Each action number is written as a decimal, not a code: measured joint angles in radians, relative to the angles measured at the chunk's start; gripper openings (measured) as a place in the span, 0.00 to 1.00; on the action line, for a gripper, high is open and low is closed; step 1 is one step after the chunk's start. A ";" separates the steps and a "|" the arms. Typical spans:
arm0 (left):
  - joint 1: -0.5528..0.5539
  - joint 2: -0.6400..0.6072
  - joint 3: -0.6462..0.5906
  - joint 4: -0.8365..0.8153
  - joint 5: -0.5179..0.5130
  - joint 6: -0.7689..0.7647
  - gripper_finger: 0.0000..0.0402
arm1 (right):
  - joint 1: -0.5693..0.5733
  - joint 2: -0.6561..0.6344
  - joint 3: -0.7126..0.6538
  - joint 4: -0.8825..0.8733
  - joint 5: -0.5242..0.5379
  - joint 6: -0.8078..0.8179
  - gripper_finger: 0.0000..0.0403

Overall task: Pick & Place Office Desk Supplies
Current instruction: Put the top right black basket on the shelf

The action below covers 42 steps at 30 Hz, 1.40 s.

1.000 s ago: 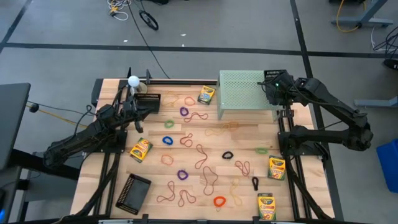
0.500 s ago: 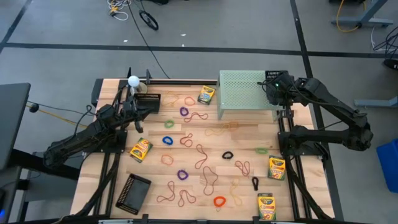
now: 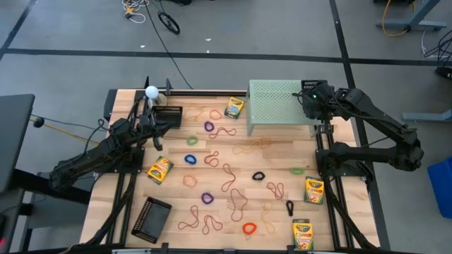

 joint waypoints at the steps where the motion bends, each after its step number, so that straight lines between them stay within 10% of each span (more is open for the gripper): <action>1: 0.000 0.000 0.000 0.000 0.000 0.000 0.02 | 0.000 0.000 0.000 0.000 0.000 0.000 0.10; 42: 0.000 0.000 0.000 0.000 0.000 0.000 0.02 | 0.030 -0.008 0.026 0.016 0.128 0.094 0.28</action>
